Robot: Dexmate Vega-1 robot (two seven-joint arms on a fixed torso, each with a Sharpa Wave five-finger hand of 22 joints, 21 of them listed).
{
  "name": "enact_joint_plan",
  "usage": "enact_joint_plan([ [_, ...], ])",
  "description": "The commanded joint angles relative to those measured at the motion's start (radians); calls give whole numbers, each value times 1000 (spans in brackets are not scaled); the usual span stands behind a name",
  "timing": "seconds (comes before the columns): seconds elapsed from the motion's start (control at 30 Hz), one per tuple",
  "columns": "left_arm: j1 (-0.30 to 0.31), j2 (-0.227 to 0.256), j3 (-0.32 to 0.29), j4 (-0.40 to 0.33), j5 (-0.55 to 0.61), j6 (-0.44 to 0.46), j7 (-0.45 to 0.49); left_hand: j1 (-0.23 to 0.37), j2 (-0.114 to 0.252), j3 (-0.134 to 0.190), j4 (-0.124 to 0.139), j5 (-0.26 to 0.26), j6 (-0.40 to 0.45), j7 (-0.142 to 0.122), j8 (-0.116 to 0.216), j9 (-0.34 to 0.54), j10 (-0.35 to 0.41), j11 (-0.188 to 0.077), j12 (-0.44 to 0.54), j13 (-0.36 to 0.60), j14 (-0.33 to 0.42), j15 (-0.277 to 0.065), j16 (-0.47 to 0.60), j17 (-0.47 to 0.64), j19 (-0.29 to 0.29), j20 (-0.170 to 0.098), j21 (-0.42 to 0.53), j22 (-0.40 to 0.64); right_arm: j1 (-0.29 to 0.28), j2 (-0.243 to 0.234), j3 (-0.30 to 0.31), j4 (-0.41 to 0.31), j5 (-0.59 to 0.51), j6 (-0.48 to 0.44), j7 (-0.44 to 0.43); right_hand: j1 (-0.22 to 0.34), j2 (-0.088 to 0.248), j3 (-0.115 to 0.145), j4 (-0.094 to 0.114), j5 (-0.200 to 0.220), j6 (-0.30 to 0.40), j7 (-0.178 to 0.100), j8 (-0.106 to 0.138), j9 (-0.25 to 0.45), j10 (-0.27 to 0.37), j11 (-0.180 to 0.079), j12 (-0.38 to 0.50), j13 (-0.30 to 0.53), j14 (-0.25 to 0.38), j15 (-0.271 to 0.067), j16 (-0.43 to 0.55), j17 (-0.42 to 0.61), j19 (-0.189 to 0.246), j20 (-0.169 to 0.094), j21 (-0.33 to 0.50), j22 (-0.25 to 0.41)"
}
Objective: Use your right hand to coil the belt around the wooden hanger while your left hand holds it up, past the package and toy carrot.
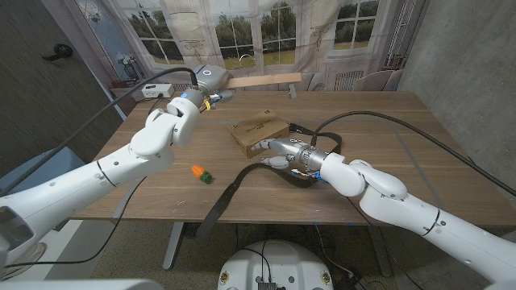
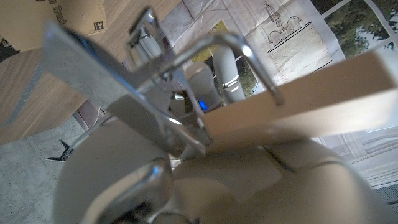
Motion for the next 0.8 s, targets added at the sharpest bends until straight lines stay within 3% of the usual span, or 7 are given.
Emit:
enact_joint_plan([
  [0.03, 8, 11, -9, -8, -11, -7, 7, -9, 1, 9, 0, 3, 2, 3, 11, 1, 0, -8, 4, 1, 9, -1, 2, 3, -1, -39, 9, 3, 17, 47, -44, 33, -158, -12, 50, 27, -5, 15, 0, 1, 9, -11, 5, 2, 0, -9, -2, 2, 0, -11, -3, -2, 12, -11, -4, 1],
  [0.13, 10, 15, -12, -12, -15, -9, 5, -10, 1, 10, 0, 3, 2, 4, 13, 2, 0, -7, 4, 1, 10, -1, 2, 4, -1, -40, 9, -1, 14, 52, -40, 35, -159, -11, 68, 39, -28, 7, 4, -1, 7, -3, 2, 2, -6, 0, -4, 2, -9, -3, -8, -5, 11, -6, -6, 1],
  [0.3, 11, 19, -12, -19, -6, -6, 0, -13, 0, 13, 0, 3, 2, 3, 16, 2, 0, -8, 4, 1, 7, 0, -2, 1, -2, -39, 12, -2, 6, 63, -55, 34, -239, -21, 66, 44, -39, 1, 8, -2, 9, -3, 2, 2, -8, -3, -4, 1, -10, -3, -9, -6, 11, -8, -8, 1],
  [0.8, 26, 27, -18, -33, -2, 2, -6, -21, -2, 21, 0, 1, 1, 4, 22, -6, 1, -6, 4, 1, 11, 0, 5, 11, -7, -38, 23, -4, 25, 110, -93, 76, -328, 29, 128, 74, -40, 2, 10, 0, 9, -10, 0, 3, -15, -9, -5, 1, -14, -11, -10, -8, 16, -16, -9, 1],
])
